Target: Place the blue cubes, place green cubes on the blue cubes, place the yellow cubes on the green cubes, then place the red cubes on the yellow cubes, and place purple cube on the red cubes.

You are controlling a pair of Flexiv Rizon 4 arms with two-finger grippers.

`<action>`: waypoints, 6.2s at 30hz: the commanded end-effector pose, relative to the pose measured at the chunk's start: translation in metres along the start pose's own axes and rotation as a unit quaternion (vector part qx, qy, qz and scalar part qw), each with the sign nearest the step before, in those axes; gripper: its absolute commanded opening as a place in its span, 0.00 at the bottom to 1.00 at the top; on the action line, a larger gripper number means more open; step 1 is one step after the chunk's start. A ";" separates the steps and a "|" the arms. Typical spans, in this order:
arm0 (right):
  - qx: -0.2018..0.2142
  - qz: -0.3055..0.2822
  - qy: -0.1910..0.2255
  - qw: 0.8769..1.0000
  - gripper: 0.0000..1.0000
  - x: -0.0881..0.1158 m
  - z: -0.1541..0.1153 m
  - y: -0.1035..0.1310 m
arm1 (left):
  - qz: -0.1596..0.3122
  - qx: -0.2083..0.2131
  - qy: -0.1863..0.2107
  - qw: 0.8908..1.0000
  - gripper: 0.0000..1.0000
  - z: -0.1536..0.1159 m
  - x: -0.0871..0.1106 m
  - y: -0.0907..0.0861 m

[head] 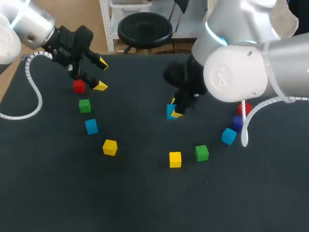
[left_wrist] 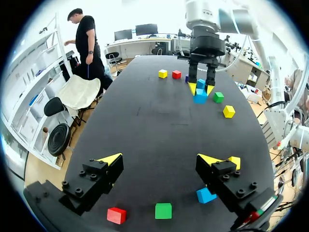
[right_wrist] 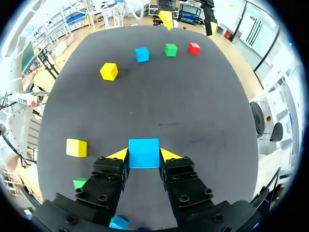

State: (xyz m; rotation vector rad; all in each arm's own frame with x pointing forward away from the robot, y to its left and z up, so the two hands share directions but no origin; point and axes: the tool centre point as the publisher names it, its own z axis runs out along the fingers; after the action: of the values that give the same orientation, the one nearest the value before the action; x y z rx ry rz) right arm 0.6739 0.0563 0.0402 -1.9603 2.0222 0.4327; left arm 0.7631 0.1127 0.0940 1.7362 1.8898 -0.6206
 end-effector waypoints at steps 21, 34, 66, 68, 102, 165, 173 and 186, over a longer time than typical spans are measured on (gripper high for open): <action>0.007 -0.004 -0.015 1.000 0.00 0.011 0.019 0.013 | 0.000 -0.001 0.000 1.000 1.00 0.000 0.000 -0.001; -0.001 -0.029 -0.015 0.999 0.00 0.011 0.022 0.012 | 0.000 -0.001 0.000 1.000 1.00 0.000 0.000 -0.001; -0.008 -0.020 0.006 1.000 0.00 0.014 0.026 0.000 | 0.000 -0.001 0.000 1.000 1.00 0.000 0.000 -0.001; -0.012 -0.019 0.005 1.000 0.00 0.015 0.026 -0.002 | 0.000 -0.001 0.000 1.000 1.00 0.000 0.000 -0.001; -0.028 -0.024 0.008 0.999 0.00 0.014 0.036 -0.015 | 0.000 -0.001 0.000 1.000 1.00 0.000 0.000 -0.001; -0.017 -0.007 0.007 1.000 0.00 0.015 0.040 -0.027 | 0.000 -0.001 0.000 1.000 1.00 0.000 0.000 -0.001; -0.022 -0.007 0.009 1.000 0.00 0.015 0.044 -0.027 | 0.000 -0.001 0.000 1.000 1.00 0.000 0.000 -0.001; -0.021 0.002 0.009 1.000 0.00 0.018 0.048 -0.024 | 0.000 -0.001 0.000 1.000 1.00 0.000 0.000 -0.001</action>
State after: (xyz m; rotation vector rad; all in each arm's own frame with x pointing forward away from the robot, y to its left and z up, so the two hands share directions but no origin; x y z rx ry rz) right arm 0.6979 0.0591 -0.0104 -1.9953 2.0467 0.4628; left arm 0.7631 0.1127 0.0940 1.7362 1.8898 -0.6206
